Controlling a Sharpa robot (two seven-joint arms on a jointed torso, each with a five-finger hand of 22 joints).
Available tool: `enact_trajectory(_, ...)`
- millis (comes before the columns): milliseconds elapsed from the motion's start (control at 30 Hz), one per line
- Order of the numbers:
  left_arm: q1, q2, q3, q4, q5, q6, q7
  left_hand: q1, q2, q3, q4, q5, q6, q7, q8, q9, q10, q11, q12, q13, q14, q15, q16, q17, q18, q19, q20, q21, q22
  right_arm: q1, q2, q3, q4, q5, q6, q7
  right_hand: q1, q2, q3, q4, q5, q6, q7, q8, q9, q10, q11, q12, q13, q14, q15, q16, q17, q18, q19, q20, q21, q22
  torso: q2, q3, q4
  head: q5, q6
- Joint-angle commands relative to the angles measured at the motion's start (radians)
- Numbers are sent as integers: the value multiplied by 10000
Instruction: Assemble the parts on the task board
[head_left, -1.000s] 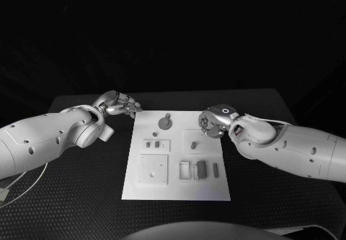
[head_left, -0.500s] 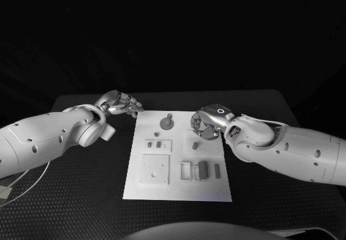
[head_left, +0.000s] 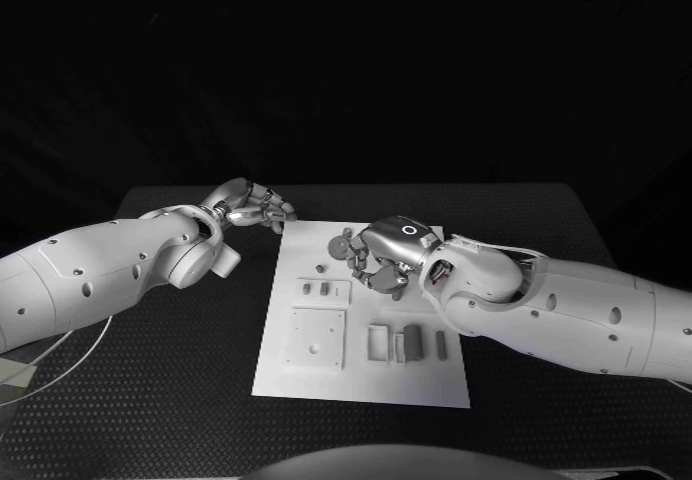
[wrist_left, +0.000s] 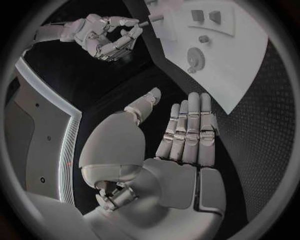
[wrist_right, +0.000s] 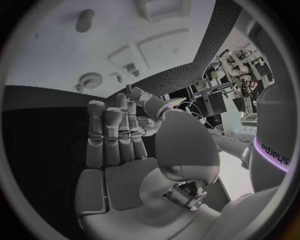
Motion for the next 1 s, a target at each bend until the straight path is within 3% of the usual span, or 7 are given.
enact_trajectory(33,8,54,7,-1,-8,100,153,70,35,-69,-12,43,-55,4,6,-16,39,31,-43,-12,92,-5,-52,14,22,65,-5,8,-13,-1,213,-43,-28,161,409,260,8,144,60,10,31,5,18,8,28,66,12,-39,15,-11,-71,5,18,532,-6,-70,64,212,6,-16,-1,76,-5)
enact_trajectory(267,9,144,8,-49,-8,64,125,72,38,-69,-13,44,-56,5,6,-17,39,32,-44,-14,93,-4,-61,23,21,65,-6,7,-15,-16,754,-239,-314,138,515,330,-12,173,62,6,29,-9,24,-2,39,61,17,-53,18,-22,-66,-3,28,532,-23,-66,62,210,-2,-17,-9,265,-25)
enact_trajectory(367,9,178,9,-57,-8,87,124,72,39,-69,-12,44,-57,5,6,-18,39,32,-44,-14,93,-4,-64,26,21,65,-5,7,-15,-186,908,-330,-435,138,582,375,-15,180,62,3,29,-14,25,-4,42,59,18,-57,18,-24,-65,-5,31,532,-27,-66,62,210,10,-19,17,306,-36)
enact_trajectory(533,10,190,9,-76,-8,88,127,71,43,-69,-11,45,-58,6,6,-19,39,33,-45,-15,95,-3,-69,33,20,66,-5,6,-16,-401,1139,-388,-690,87,636,437,-25,195,62,1,27,-24,29,-10,49,53,21,-67,20,-30,-62,-9,37,532,-37,-64,61,209,13,-11,7,458,-101)
enact_trajectory(733,10,202,10,-75,-8,81,63,97,45,-62,-28,47,-60,5,8,-22,39,32,-47,-17,99,-5,-87,54,22,65,-8,5,-20,-586,1312,-463,-803,52,735,484,-30,202,62,-1,28,-32,32,-14,55,49,24,-75,21,-34,-59,-11,43,532,-44,-62,61,208,10,-23,15,481,-132)
enact_trajectory(1000,11,212,10,-66,-8,80,66,90,49,-67,-23,45,-56,6,11,-23,42,32,-47,-18,102,-3,-100,68,17,66,-5,5,-22,-613,1364,-512,-879,8,828,485,-36,215,63,-3,29,-41,35,-19,63,45,27,-84,22,-40,-56,-14,50,532,-54,-60,60,207,2,-18,-1,541,-166)
